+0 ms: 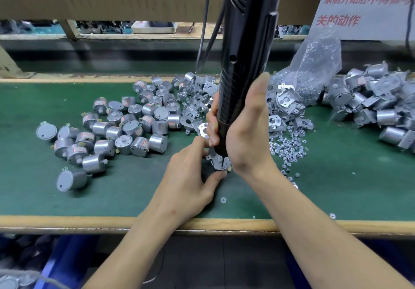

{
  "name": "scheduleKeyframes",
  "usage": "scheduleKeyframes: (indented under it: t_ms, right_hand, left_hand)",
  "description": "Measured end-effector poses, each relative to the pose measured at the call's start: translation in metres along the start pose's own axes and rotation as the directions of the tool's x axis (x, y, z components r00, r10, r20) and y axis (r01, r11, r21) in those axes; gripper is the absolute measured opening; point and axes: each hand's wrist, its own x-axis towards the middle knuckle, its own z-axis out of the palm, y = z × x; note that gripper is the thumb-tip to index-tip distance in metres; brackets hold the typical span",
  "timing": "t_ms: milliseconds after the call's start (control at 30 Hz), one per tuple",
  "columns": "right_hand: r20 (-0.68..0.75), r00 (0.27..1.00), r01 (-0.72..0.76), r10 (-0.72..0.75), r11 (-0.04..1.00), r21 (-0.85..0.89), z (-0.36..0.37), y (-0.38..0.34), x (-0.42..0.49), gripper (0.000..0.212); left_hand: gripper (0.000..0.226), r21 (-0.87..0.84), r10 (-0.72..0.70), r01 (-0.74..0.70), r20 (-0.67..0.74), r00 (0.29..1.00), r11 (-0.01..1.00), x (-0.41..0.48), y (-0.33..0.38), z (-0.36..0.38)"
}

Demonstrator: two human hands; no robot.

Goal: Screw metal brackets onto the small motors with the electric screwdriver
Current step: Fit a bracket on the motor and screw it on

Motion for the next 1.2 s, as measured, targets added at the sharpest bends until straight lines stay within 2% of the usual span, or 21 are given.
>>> scheduleKeyframes:
  t_ms: [67,233,433,667,733,1000,1200]
  right_hand:
    - [0.007,1.000,0.003,-0.003,0.999,-0.035,-0.002,0.002,0.000,0.084]
    - [0.202,0.979,-0.068,0.033,0.983,0.169,-0.020,-0.001,0.015,0.082]
    - [0.099,0.995,-0.011,-0.001,0.993,0.118,-0.052,-0.006,0.037,0.077]
    - [0.065,0.998,-0.031,0.025,0.995,0.099,-0.066,0.011,0.037,0.080]
    - [0.066,0.998,-0.015,0.010,0.997,0.080,-0.064,0.012,0.036,0.086]
    - [0.073,0.997,0.012,-0.016,0.998,0.060,-0.060,0.014,0.035,0.085]
    - [0.071,0.997,-0.017,0.013,0.999,0.051,-0.061,0.015,0.034,0.086]
  left_hand:
    - [0.047,0.011,-0.006,0.006,0.001,1.000,1.000,0.001,-0.002,0.001]
    - [0.046,-0.007,-0.030,0.030,0.015,0.999,1.000,0.001,-0.004,0.001]
    - [0.044,-0.051,-0.040,0.040,0.007,0.999,0.998,0.001,-0.005,0.001]
    - [0.017,-0.099,-0.076,0.071,-0.046,0.996,0.993,0.003,-0.007,0.003]
    - [0.018,-0.104,-0.086,0.082,-0.036,0.996,0.991,0.004,-0.007,0.003]
    - [0.021,-0.121,-0.094,0.091,-0.017,0.995,0.988,0.003,-0.005,0.001]
    - [0.039,-0.109,-0.071,0.071,0.004,0.997,0.991,0.002,-0.001,-0.001]
